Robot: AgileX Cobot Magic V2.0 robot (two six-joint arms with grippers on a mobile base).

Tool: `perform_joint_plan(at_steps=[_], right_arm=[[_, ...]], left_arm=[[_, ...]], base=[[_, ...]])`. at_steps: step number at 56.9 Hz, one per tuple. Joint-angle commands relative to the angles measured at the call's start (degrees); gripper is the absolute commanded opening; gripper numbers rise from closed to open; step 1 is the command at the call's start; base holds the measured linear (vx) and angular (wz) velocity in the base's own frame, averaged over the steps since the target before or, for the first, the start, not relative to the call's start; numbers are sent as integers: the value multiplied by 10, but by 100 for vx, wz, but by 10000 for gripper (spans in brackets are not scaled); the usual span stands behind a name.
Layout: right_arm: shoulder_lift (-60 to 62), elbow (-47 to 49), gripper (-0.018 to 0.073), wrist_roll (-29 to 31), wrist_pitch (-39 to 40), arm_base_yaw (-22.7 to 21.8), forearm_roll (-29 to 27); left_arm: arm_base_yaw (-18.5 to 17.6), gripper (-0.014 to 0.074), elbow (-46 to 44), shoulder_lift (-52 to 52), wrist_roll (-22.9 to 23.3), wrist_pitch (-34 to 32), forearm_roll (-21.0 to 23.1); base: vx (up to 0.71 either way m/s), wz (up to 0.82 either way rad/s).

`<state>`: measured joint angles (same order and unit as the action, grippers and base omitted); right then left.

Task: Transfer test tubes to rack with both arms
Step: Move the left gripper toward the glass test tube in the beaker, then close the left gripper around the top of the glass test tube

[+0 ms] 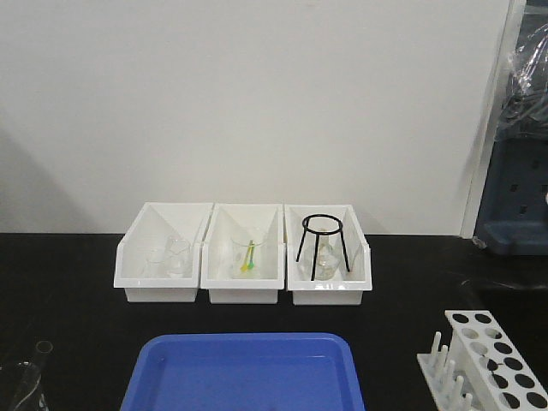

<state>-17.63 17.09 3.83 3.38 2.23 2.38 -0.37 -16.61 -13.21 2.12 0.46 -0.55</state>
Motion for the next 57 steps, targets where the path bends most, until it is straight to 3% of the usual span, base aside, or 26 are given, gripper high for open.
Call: perform_joint_plan(at_steps=[1,17,18,26,37,42,57], right_arm=[[-31,20,20,3,52,-4,3],[-94,20,130,0,52,-4,3],[-132,20,286,0,58,-4,3],[-159,20,410,0,56,-4,3],[-181,20,438,0,57,-4,3],[-187,20,438,0,57,-4,3],[-195,20,438,0,57,-4,3]], left_arm=[[-1,130,-19,-35,-25,-33,1],[-1,494,-19,-84,-37,-32,1],[-1,608,-19,-88,-35,-26,5],[-1,606,-19,-88,-64,29,2],[-1,588,-19,-108,-161,89,5],[-1,588,-19,-137,-185,74,5],[-1,588,-19,-279,-187,-55,5]], base=[[0,0],[0,0],[0,0],[0,0],[0,0],[0,0],[0,0]])
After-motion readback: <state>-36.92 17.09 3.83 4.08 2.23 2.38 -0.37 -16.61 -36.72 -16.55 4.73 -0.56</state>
